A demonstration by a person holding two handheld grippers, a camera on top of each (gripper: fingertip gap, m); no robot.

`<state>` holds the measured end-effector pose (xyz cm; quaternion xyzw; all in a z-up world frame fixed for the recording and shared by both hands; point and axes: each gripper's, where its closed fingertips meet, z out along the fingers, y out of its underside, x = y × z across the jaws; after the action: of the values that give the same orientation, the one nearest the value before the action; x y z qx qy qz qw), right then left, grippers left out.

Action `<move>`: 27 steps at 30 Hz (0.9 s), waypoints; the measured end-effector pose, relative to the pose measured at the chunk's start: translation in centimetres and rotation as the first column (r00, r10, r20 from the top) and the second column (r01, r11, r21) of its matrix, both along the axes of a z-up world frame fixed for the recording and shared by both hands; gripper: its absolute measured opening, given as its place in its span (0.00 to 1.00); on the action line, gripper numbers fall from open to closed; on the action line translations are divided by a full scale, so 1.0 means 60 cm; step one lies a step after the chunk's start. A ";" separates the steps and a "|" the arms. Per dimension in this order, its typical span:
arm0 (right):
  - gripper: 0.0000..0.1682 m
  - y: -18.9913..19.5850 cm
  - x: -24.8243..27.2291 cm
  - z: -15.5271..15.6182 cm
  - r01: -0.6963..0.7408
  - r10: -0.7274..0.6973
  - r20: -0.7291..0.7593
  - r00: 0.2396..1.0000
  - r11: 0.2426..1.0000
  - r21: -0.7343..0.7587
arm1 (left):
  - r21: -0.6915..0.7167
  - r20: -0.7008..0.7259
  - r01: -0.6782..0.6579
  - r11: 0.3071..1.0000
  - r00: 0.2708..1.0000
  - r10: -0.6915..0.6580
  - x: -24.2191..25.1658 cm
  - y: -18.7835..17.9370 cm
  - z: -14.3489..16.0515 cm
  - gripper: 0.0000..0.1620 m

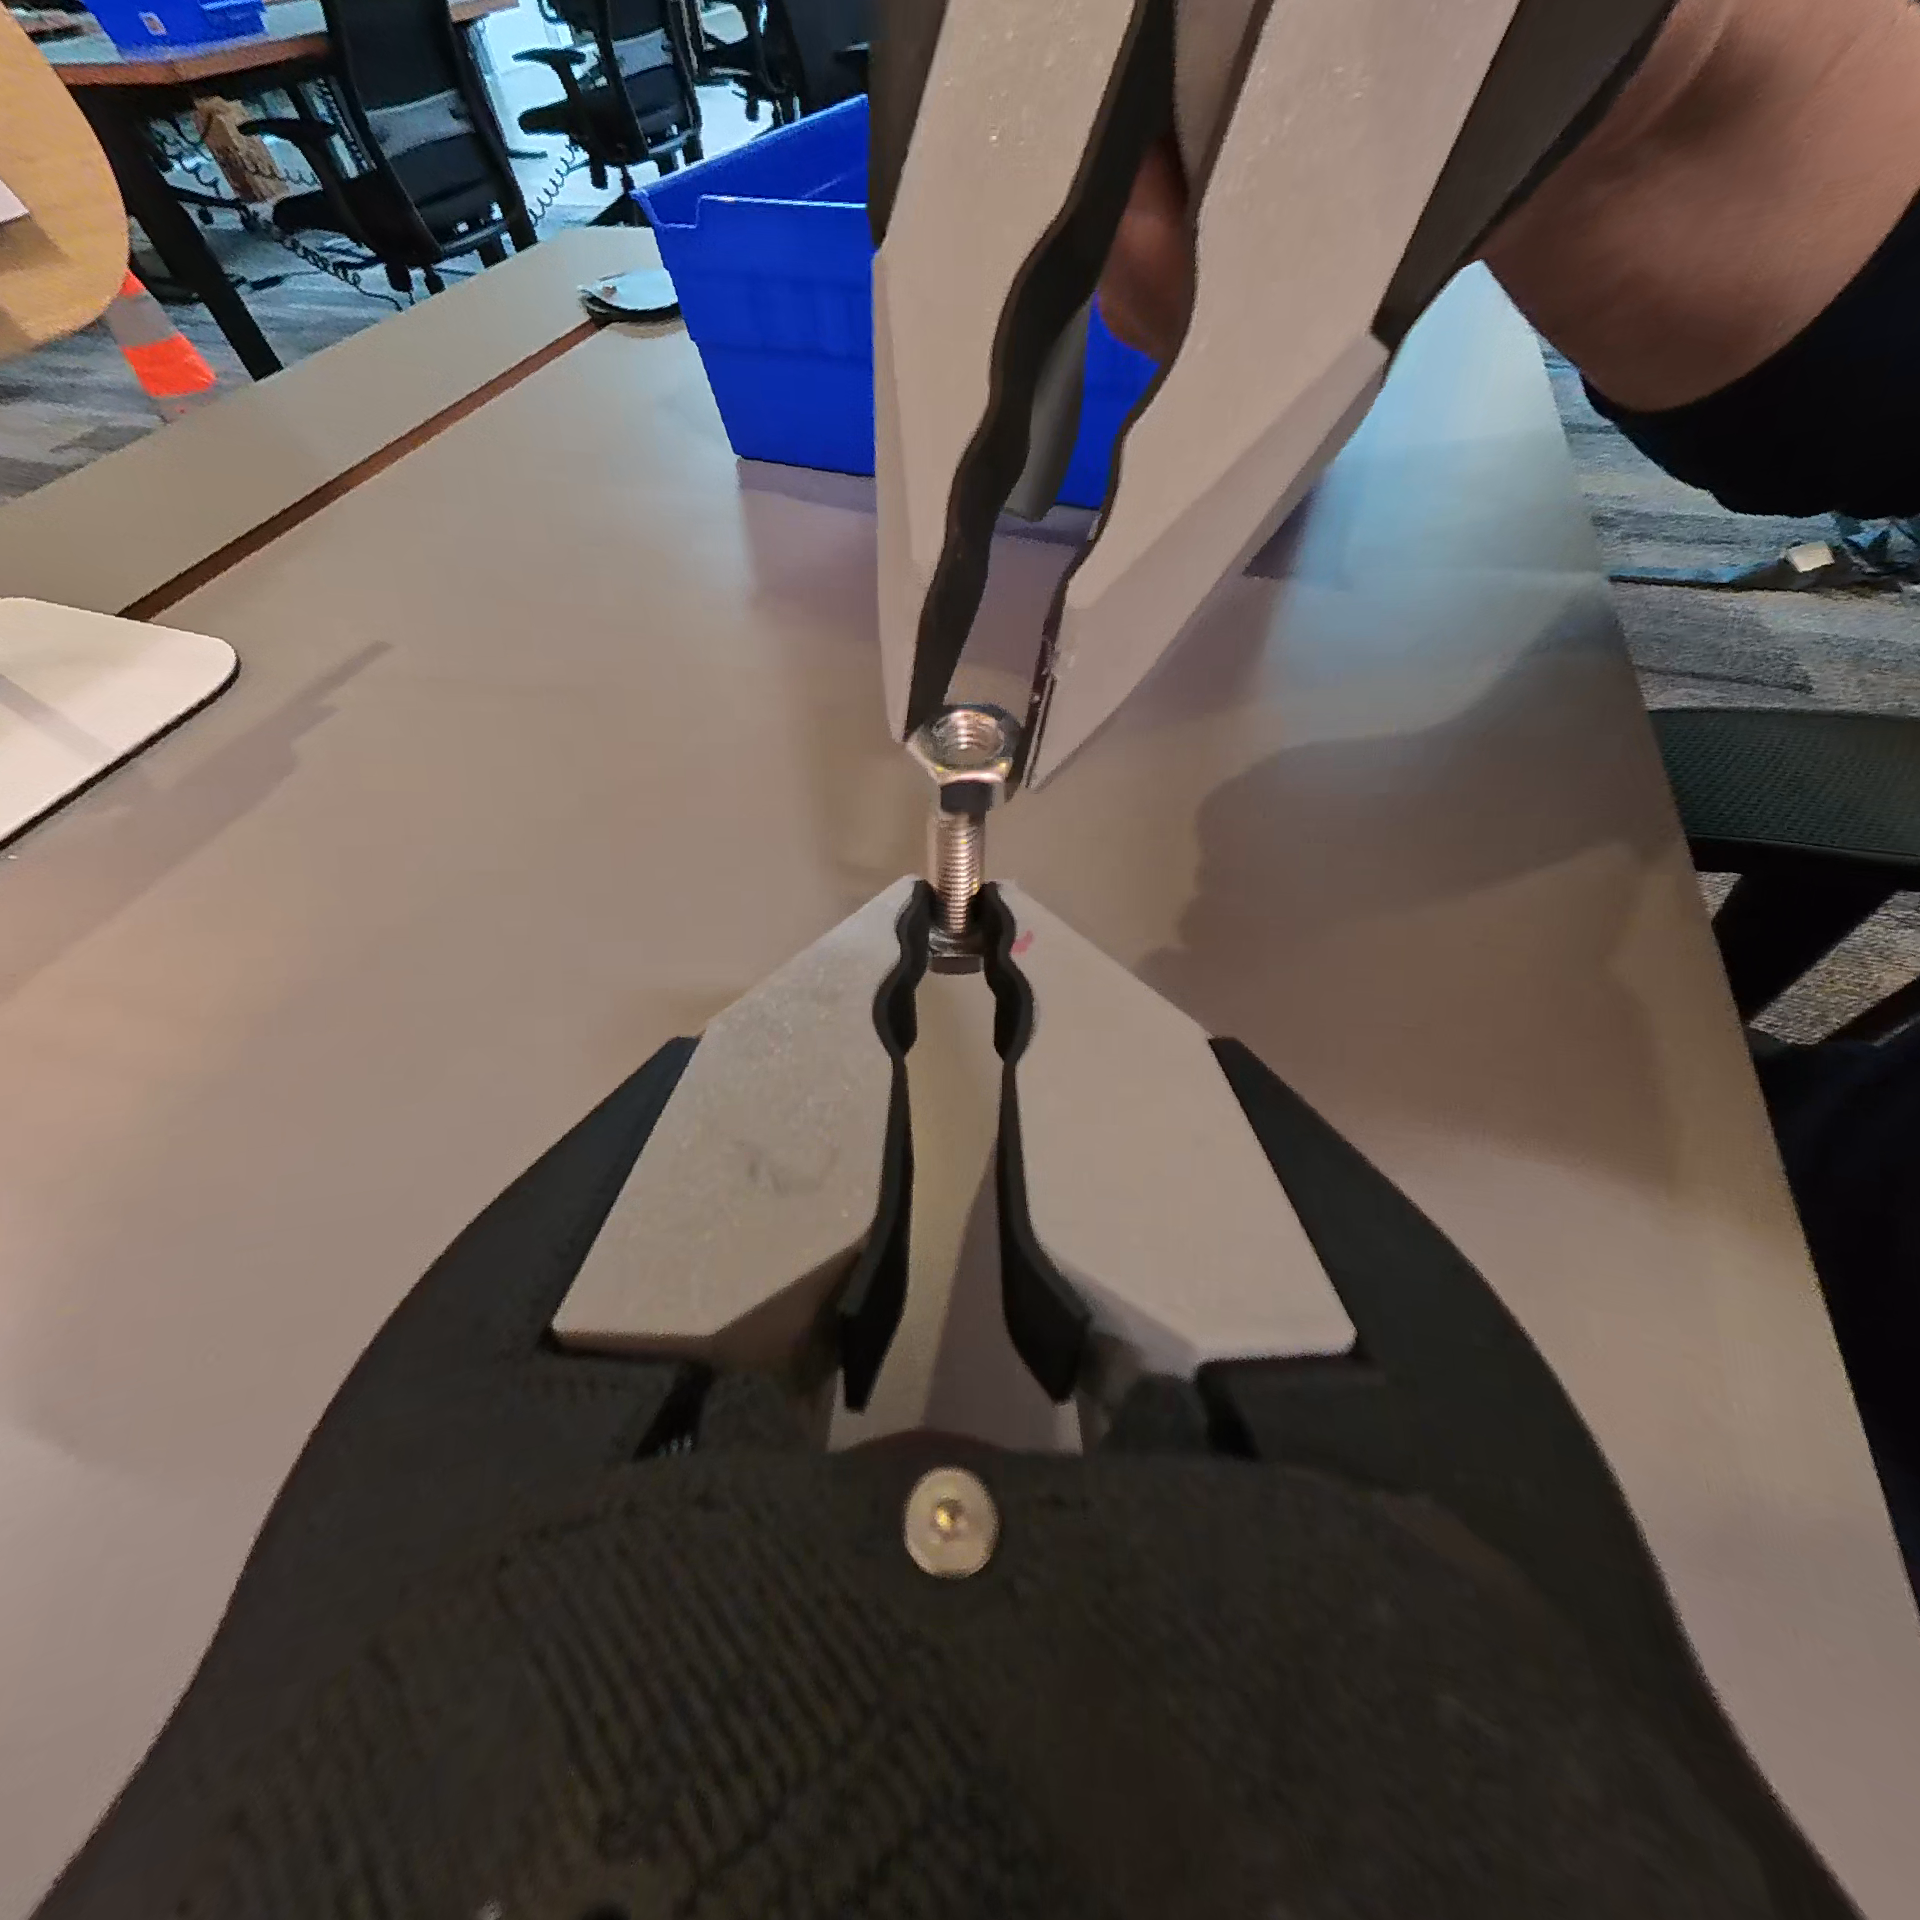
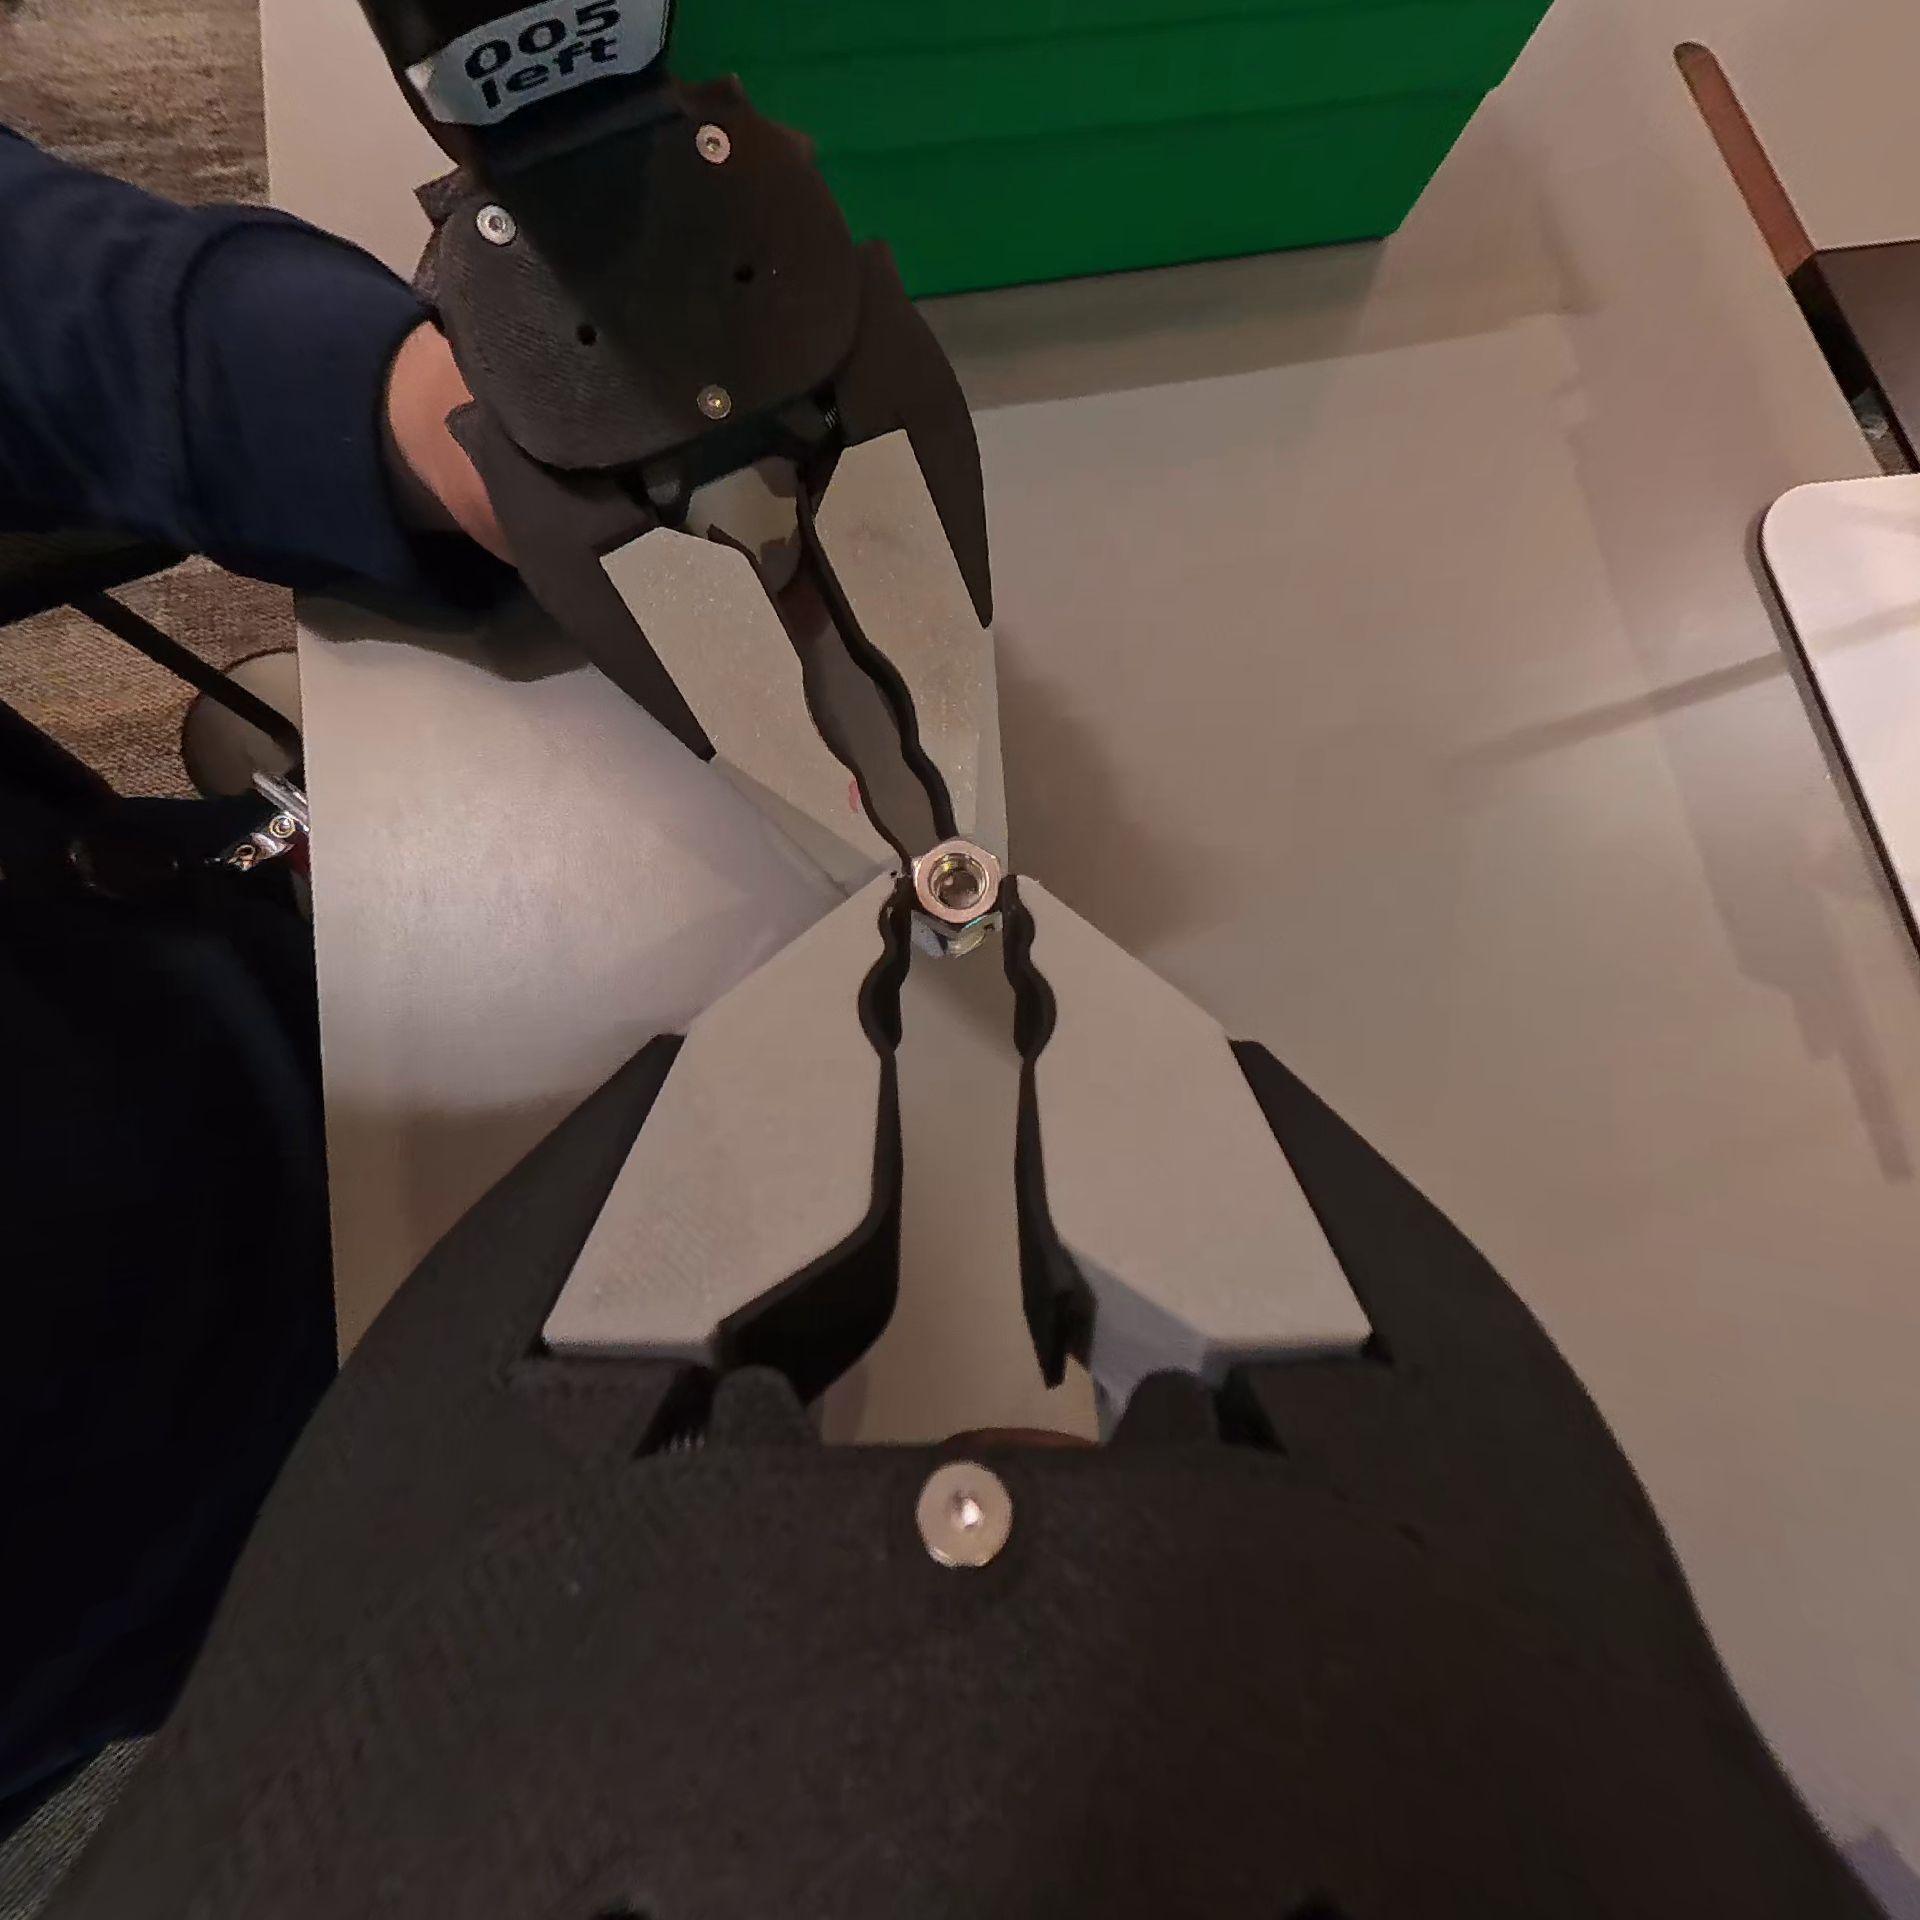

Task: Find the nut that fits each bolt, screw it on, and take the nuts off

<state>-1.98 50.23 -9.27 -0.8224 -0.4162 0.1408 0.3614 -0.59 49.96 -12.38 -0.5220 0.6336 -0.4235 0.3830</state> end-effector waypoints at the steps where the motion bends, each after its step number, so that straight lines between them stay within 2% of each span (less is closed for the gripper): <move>1: 0.09 0.000 0.000 -0.001 0.001 -0.001 0.003 1.000 1.000 -0.004 | 0.005 0.001 -0.001 1.000 1.000 0.001 0.000 0.000 0.000 0.04; 27: 0.09 0.003 0.001 -0.008 0.019 -0.020 -0.038 0.999 1.000 -0.021 | -0.009 0.010 0.001 1.000 1.000 -0.001 0.000 -0.001 0.004 0.04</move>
<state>-1.93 50.39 -9.73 -0.8273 -0.3999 0.1571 0.3620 -0.59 49.88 -12.12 -0.5214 0.6300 -0.4290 0.3837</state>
